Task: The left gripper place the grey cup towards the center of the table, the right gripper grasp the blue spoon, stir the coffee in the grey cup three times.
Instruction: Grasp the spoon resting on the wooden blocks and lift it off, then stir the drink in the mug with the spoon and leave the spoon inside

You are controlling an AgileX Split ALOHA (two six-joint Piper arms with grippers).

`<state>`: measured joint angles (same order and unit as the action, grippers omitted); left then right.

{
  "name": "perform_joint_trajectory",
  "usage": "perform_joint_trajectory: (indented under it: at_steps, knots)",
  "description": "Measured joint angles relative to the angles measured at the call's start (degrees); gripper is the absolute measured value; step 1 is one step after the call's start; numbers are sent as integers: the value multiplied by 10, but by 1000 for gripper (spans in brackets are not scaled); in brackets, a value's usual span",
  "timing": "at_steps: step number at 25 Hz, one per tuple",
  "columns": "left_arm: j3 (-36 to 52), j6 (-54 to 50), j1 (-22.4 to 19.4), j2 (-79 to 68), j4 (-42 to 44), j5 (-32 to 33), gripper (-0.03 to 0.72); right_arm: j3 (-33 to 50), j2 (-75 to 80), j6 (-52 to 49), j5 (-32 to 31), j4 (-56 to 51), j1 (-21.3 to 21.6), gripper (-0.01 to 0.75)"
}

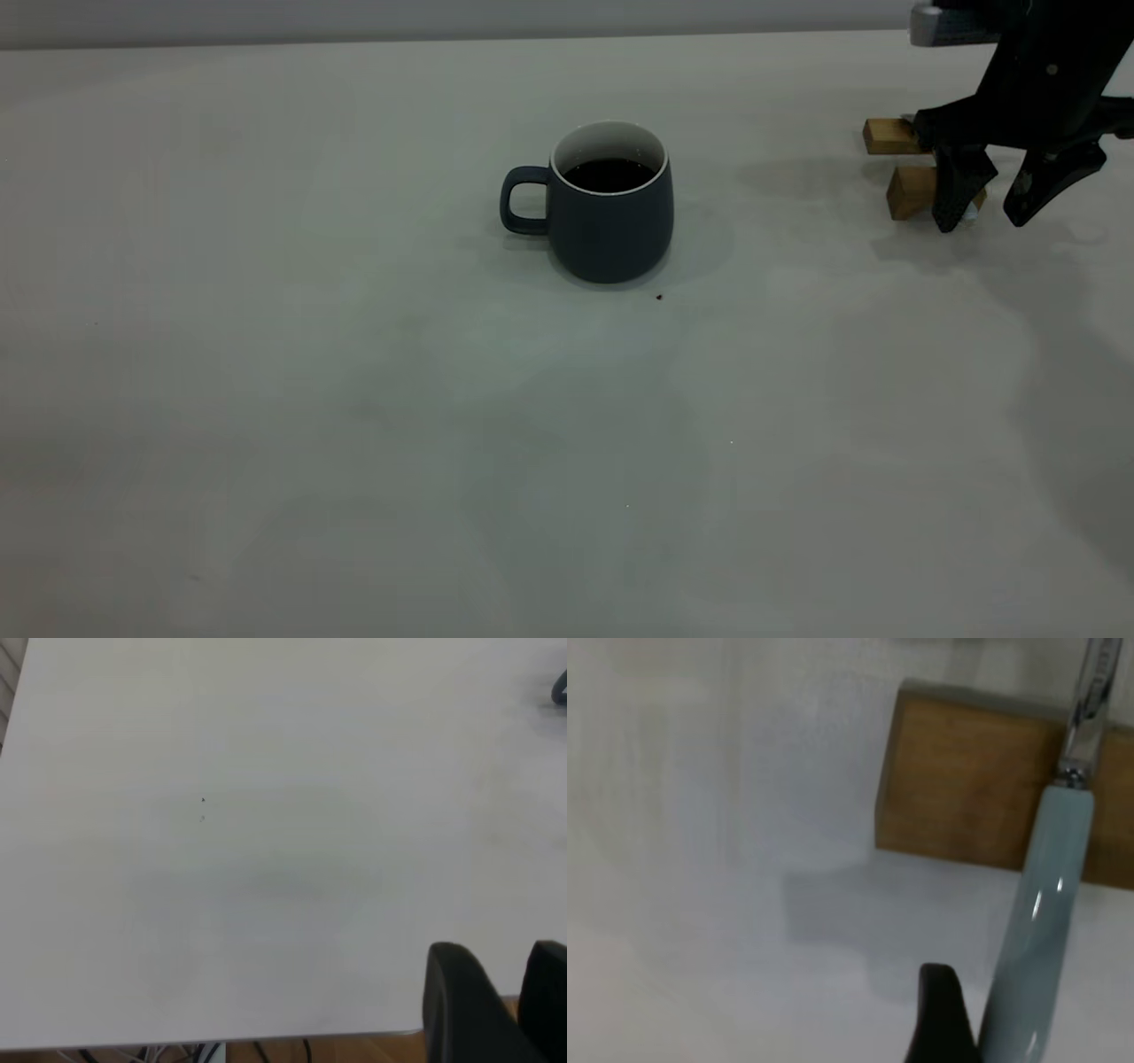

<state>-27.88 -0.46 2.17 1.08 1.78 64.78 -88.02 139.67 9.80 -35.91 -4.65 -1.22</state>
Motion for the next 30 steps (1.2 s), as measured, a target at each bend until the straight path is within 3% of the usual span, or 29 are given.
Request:
perform_joint_trajectory:
  at_steps: [4, 10, 13, 19, 27, 30]
  knots:
    - [0, 0, 0, 0, 0, 0, 237, 0, 5, 0, 9, 0, 0, 486]
    - [0, 0, 0, 0, 0, 0, 237, -1, 5, 0, 8, 0, 0, 137]
    - [0, 0, 0, 0, 0, 0, 237, -13, -10, 0, -22, 1, 0, 142]
    - [0, 0, 0, 0, 0, 0, 237, -56, -83, 0, -150, -68, -3, 142]
    - [0, 0, 0, 0, 0, 0, 237, -62, -130, 46, -298, -412, -14, 142]
    - [0, 0, 0, 0, 0, 0, 237, -62, -130, 54, -317, -499, -31, 142]
